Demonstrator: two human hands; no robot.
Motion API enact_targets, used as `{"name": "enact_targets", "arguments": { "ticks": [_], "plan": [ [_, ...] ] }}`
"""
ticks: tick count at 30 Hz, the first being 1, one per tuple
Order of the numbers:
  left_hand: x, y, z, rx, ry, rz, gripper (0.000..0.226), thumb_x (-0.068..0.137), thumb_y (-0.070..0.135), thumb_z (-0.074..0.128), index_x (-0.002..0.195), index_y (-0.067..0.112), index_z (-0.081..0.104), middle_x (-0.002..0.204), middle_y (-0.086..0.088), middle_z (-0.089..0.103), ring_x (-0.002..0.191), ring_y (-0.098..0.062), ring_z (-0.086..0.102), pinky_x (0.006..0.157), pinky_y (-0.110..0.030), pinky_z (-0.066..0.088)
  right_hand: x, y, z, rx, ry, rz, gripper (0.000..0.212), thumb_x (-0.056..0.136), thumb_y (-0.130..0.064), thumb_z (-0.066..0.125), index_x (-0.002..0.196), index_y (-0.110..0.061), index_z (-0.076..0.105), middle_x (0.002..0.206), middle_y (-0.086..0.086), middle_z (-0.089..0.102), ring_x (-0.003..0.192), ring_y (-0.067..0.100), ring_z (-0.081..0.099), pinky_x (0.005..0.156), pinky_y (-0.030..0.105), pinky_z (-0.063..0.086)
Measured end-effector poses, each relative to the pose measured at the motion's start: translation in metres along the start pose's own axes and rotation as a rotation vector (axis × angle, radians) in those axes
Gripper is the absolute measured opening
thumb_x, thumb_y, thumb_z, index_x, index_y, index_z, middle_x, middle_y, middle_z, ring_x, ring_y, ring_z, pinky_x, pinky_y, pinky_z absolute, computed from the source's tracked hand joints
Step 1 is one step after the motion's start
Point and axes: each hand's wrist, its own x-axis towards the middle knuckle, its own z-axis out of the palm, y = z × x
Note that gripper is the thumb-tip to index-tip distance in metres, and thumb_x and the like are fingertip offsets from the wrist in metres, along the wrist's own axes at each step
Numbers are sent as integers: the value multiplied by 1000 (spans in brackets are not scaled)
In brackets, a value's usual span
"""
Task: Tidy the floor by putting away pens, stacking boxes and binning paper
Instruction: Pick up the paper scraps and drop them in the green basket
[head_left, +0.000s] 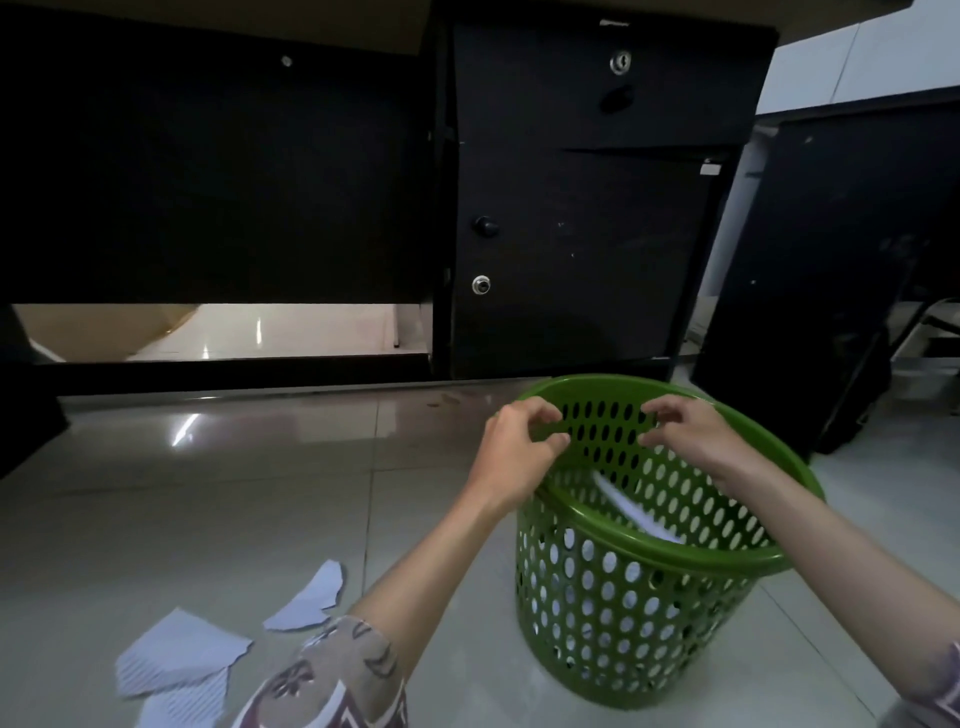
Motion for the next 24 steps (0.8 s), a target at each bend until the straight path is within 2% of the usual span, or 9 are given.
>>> {"name": "enact_targets", "arguments": {
  "ticks": [2,4,7,10,14,18,21,24],
  "plan": [
    [0,-9,-12,-9,52,-13,21,84,16,66,105,14,66,109,1,65,103,-9,56,88,-21,41,-1,-9,4,30,19,-32,34,84,-7,64,117,-14,58,131,12,51,125,28,45,104,42,35],
    [0,-20,-28,-22,111,-49,15,83,12,66,98,12,66,100,1,65,98,-12,57,88,-24,44,-5,-22,14,48,24,-88,28,85,-10,63,113,-14,60,125,10,55,121,26,48,101,41,38],
    [-1,-37,-53,-61,193,-146,12,82,7,66,94,7,65,91,-3,62,90,-15,56,86,-28,45,-12,-46,33,91,24,-204,19,86,-12,63,106,-12,63,108,7,61,107,21,53,85,31,39],
    [-9,-56,-79,-75,254,-230,14,83,3,65,96,0,65,89,-7,61,88,-16,55,81,-24,42,-19,-69,59,144,-6,-325,14,86,-11,63,99,-8,67,100,10,64,96,19,57,72,24,43],
    [-27,-86,-115,-41,320,-338,16,82,2,65,97,-3,66,91,-12,63,88,-18,56,82,-24,42,-30,-93,103,174,-95,-431,9,84,-11,65,91,-8,69,90,13,66,88,20,59,78,29,44],
    [-53,-120,-148,34,309,-422,8,81,1,66,89,2,65,87,-10,62,86,-20,56,81,-27,42,-33,-102,163,131,-165,-473,7,80,-8,68,87,-7,69,81,7,64,80,16,57,72,24,40],
    [-78,-148,-172,73,275,-504,10,80,0,68,83,6,61,86,-10,60,84,-19,54,77,-26,40,-31,-97,210,95,-228,-453,10,79,-7,68,89,-5,70,86,12,64,82,17,55,68,21,36],
    [-110,-181,-190,213,208,-579,16,77,2,72,89,6,61,90,-9,57,85,-19,50,75,-24,37,-28,-84,253,43,-301,-445,10,79,-4,66,88,-5,70,92,15,68,83,16,55,67,20,36]
  ]
}}
